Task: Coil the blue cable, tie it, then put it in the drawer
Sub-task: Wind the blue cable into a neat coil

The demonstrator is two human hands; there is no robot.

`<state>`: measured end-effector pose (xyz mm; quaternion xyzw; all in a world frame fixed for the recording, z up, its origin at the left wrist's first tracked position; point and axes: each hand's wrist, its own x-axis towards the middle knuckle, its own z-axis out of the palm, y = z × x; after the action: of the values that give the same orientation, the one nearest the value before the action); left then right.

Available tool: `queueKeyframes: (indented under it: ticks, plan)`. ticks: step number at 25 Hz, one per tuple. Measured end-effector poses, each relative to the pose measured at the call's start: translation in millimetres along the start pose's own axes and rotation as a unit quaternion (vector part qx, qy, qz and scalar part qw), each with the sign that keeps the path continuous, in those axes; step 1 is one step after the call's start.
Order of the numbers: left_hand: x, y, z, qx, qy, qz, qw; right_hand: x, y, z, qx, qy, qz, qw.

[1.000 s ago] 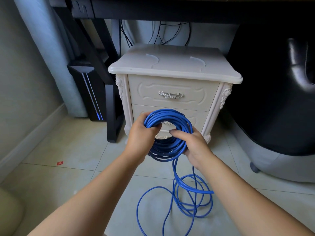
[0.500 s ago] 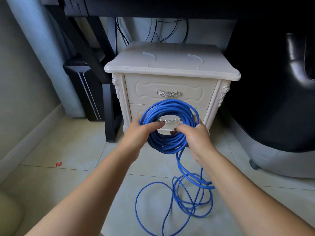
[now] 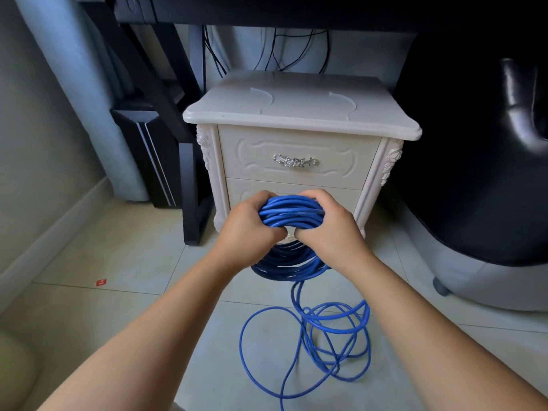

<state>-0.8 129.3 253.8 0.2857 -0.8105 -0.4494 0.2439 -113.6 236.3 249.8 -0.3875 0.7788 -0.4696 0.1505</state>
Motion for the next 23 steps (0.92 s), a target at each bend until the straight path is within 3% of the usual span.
queueKeyframes:
  ticks: [5,8,10,12,15,18,21,23]
  plan:
    - [-0.7,4.3,1.3,-0.161,0.058,-0.059,0.984,2.4,5.6,-11.3,0.179,-0.033,0.087,0.979]
    - [2.7,3.9,0.6,-0.314,0.118,-0.120,0.935,-0.9,9.3,-1.1,0.354,-0.050,0.162,0.920]
    - [0.2,6.0,7.1,-0.402,0.131,-0.155,0.893,-3.5,10.5,8.3,0.436,-0.027,0.173,0.883]
    - [-6.7,7.5,15.8,-0.437,0.125,-0.173,0.874,-3.4,9.9,11.5,0.480,0.009,0.184,0.858]
    - [-10.8,5.1,19.6,-0.439,0.075,-0.190,0.875,-2.4,6.5,7.2,0.394,0.058,0.193,0.897]
    - [-4.5,4.3,7.4,-0.367,0.024,-0.201,0.908,-0.9,0.3,-0.7,0.281,0.078,0.150,0.945]
    - [0.2,1.1,-3.8,-0.273,0.017,-0.111,0.956,1.7,-1.3,-9.8,0.156,0.088,0.084,0.980]
    - [0.4,-2.2,-7.8,-0.154,0.027,-0.030,0.987,0.2,-2.1,-11.4,0.068,0.086,0.048,0.993]
